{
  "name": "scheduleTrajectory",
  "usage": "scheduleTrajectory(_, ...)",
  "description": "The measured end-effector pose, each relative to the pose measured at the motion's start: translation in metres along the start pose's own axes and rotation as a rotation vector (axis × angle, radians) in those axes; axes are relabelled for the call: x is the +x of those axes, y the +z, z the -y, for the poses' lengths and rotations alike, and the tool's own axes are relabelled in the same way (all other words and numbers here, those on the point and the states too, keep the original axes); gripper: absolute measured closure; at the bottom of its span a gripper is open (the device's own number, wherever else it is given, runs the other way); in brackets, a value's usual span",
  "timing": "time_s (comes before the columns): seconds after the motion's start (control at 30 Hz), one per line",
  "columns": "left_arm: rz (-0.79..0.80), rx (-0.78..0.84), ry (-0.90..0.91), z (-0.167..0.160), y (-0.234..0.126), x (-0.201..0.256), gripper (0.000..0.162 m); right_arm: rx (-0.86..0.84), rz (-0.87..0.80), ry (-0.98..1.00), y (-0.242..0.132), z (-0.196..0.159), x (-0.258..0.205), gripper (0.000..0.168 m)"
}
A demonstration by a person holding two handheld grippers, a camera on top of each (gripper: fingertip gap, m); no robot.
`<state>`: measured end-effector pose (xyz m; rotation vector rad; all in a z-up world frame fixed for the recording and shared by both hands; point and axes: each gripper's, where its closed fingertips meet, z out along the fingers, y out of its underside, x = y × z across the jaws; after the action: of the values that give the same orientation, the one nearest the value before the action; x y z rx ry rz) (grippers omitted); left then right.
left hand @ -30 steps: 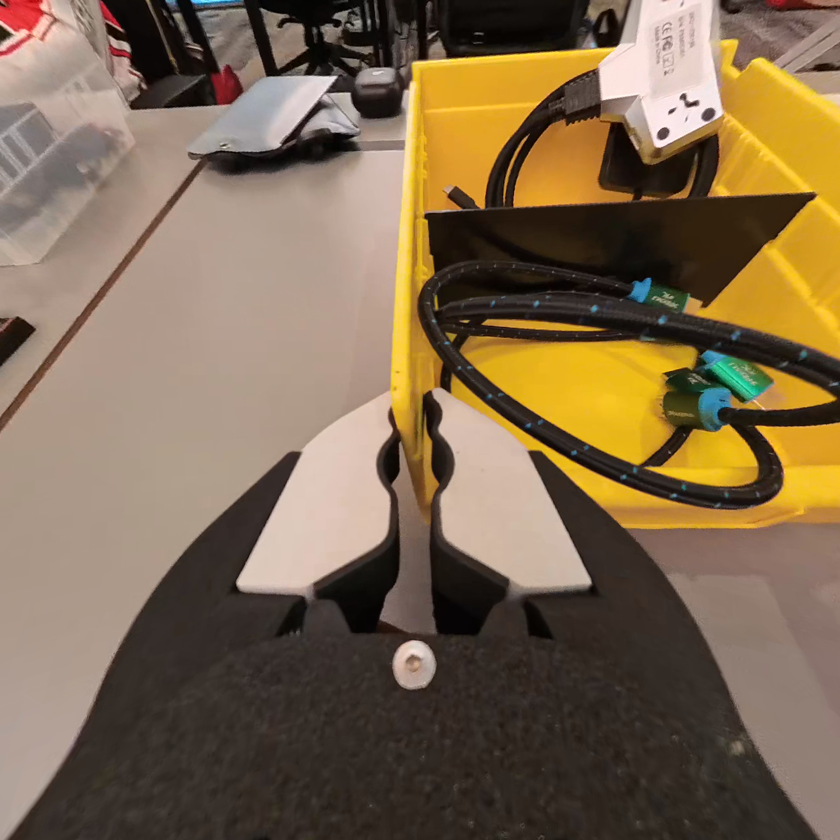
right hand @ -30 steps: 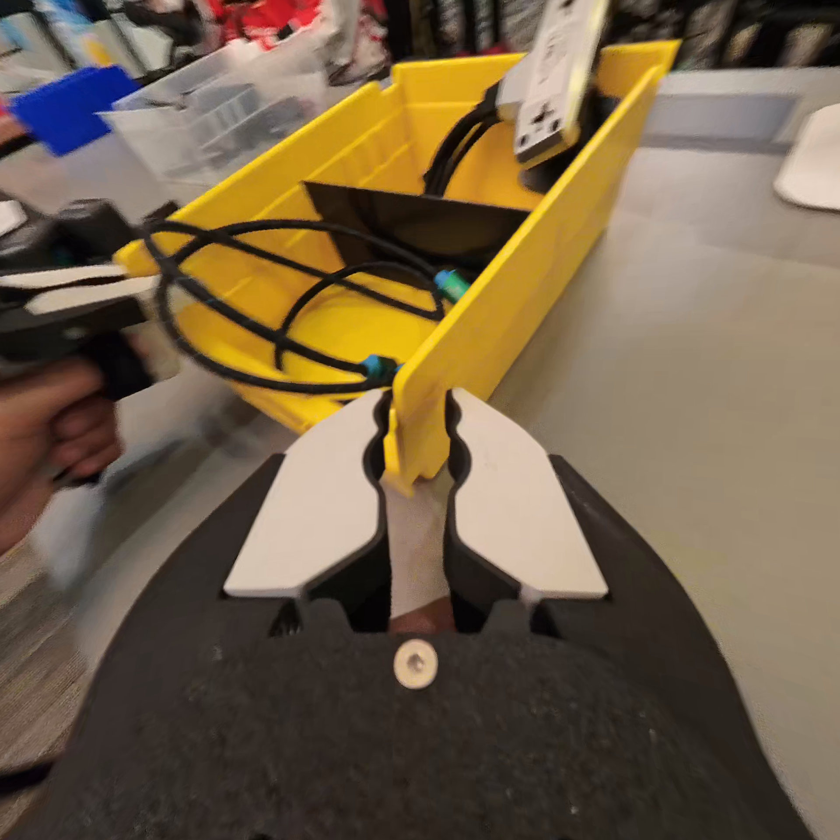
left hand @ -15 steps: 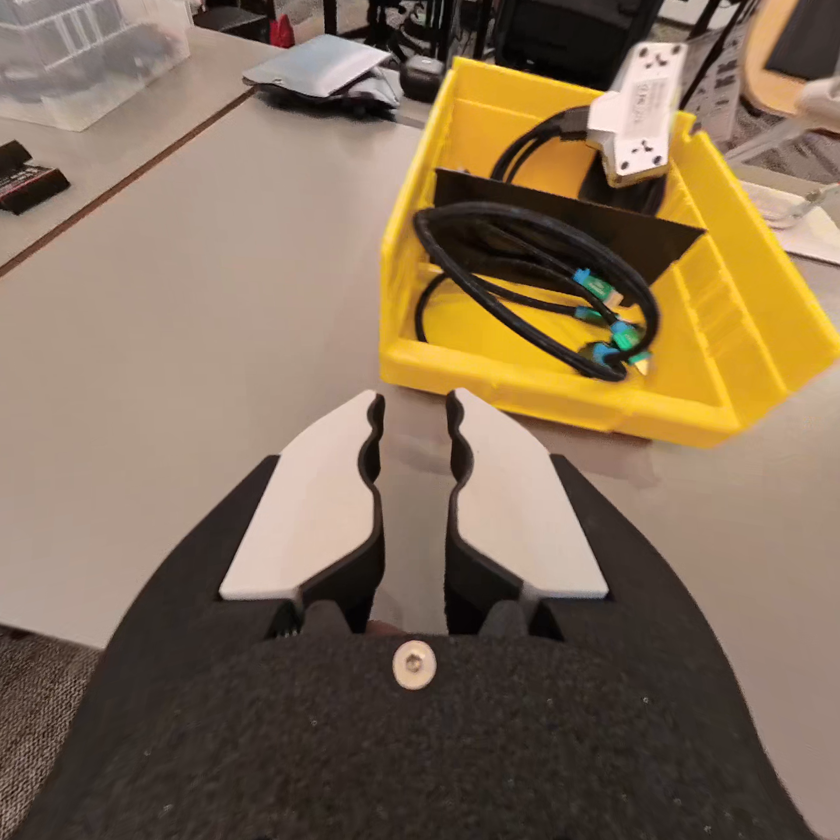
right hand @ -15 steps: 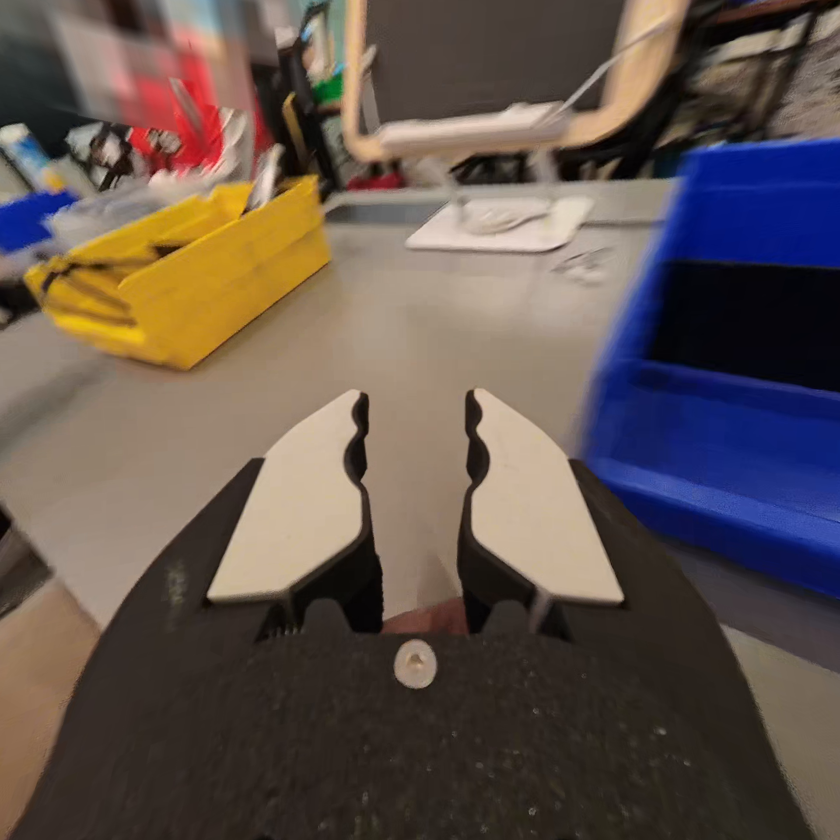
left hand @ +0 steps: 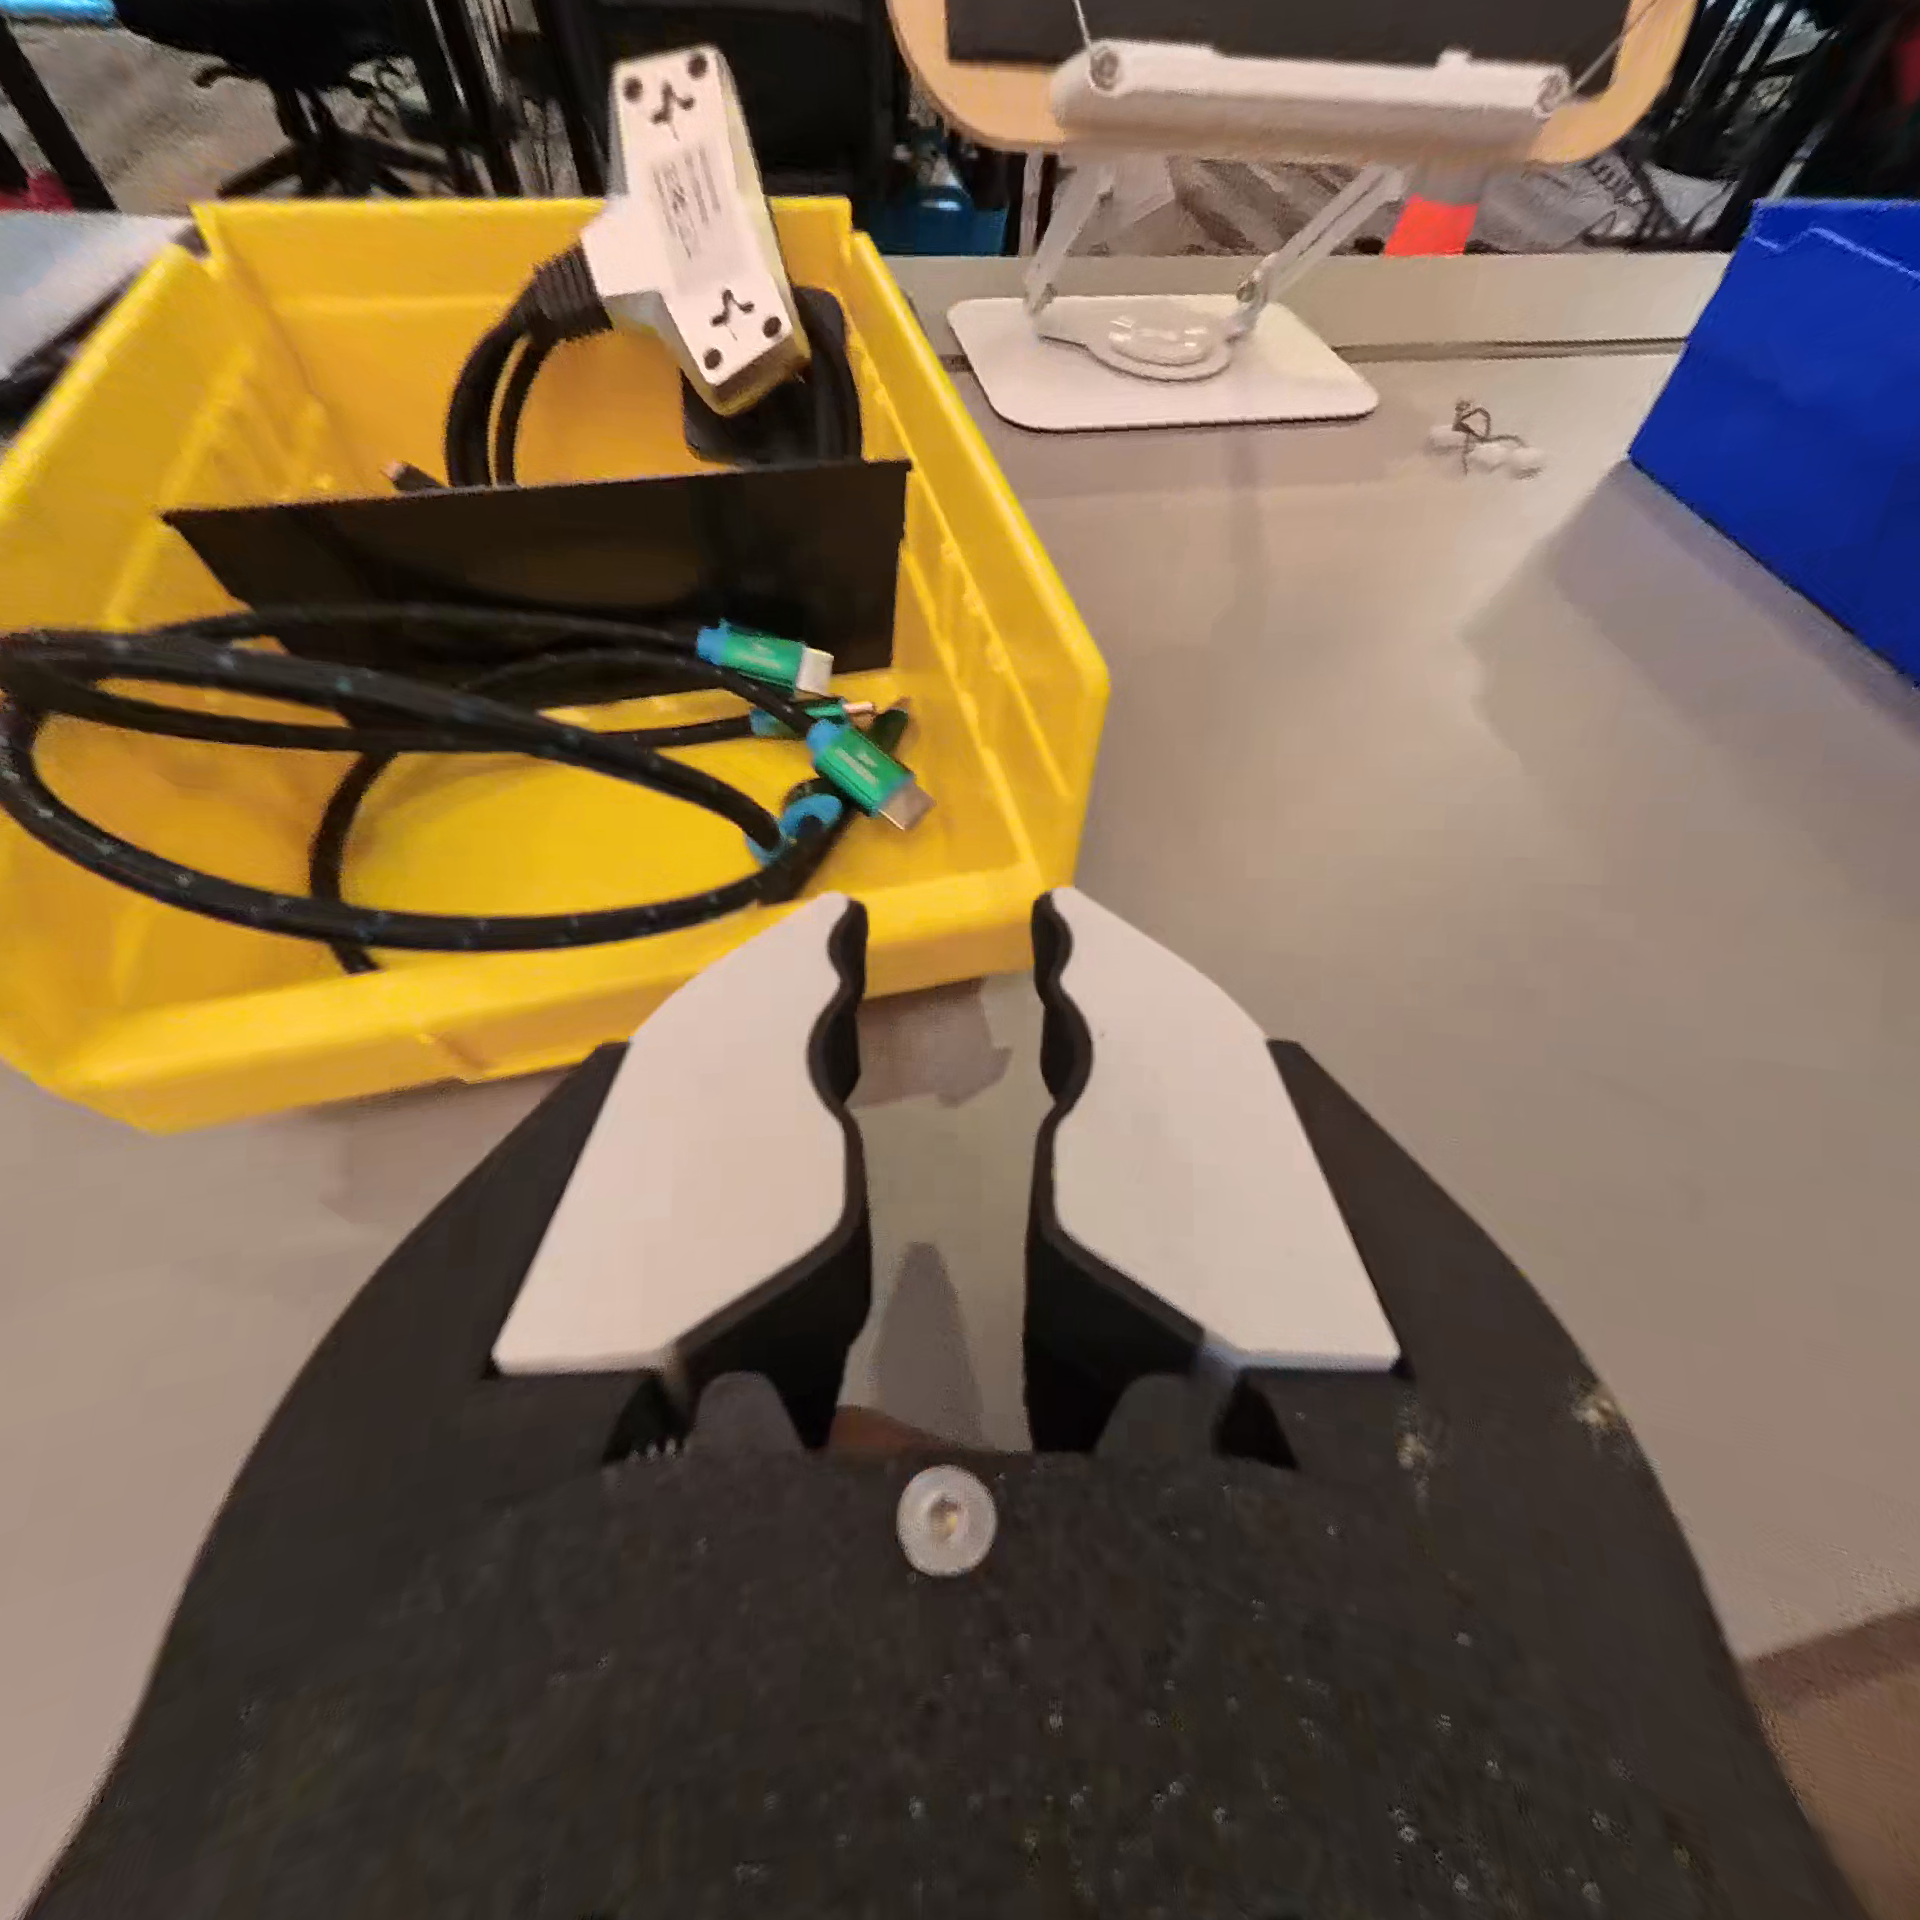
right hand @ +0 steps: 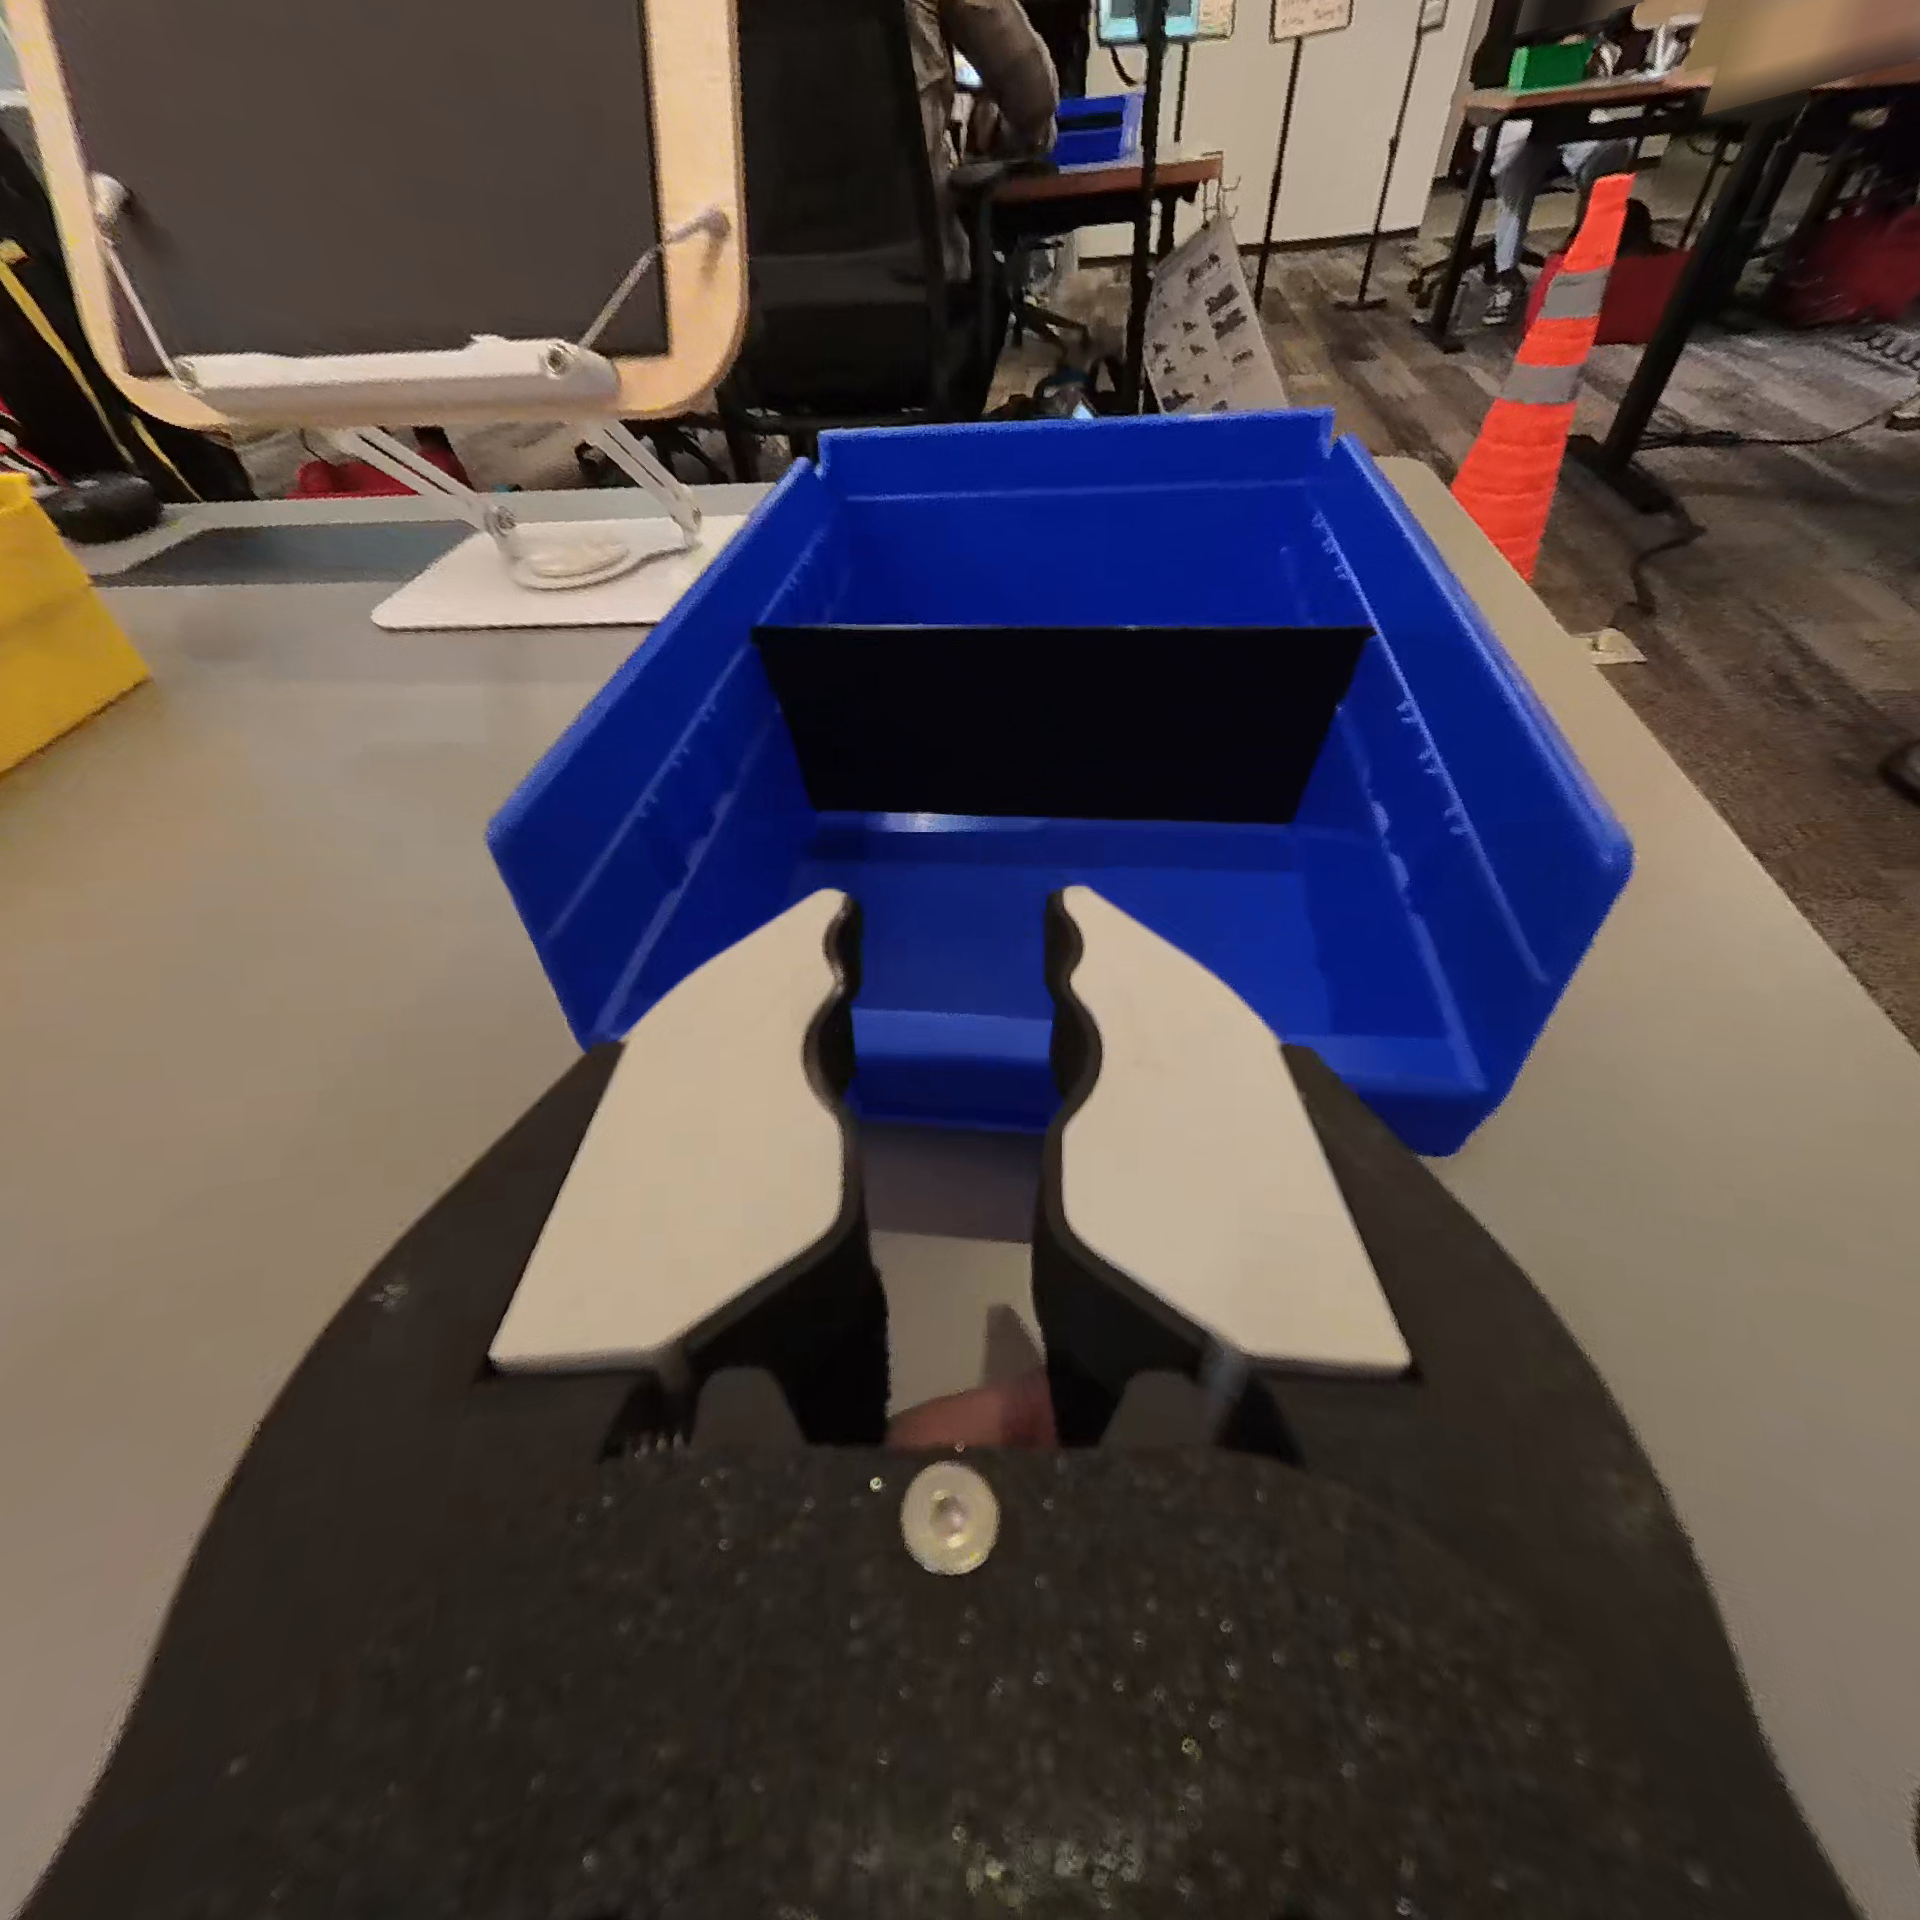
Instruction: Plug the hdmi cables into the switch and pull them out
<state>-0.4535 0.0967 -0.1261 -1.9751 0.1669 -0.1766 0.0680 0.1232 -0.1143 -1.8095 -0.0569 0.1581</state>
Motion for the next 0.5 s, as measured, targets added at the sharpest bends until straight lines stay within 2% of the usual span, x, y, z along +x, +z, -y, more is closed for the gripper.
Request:
scheduleTrajectory(0.1, 0.002, 0.013, -0.015, 0.000, 0.004, -0.007, 0.131, -0.025, -0.028, 0.022, -0.005, -0.006, 0.006, 0.136)
scheduleTrajectory(0.23, 0.020, -0.043, -0.001, -0.017, 0.008, -0.014, 0.131, -0.023, -0.064, 0.017, -0.010, -0.018, 0.015, 0.139)
scheduleTrajectory(0.37, -0.002, -0.023, 0.006, -0.012, 0.014, -0.008, 0.131, 0.019, -0.046, -0.012, 0.003, -0.001, 0.015, 0.139)
scheduleTrajectory(0.5, 0.028, -0.060, 0.050, -0.019, 0.014, -0.005, 0.132, -0.030, 0.006, 0.005, 0.013, -0.012, 0.002, 0.140)
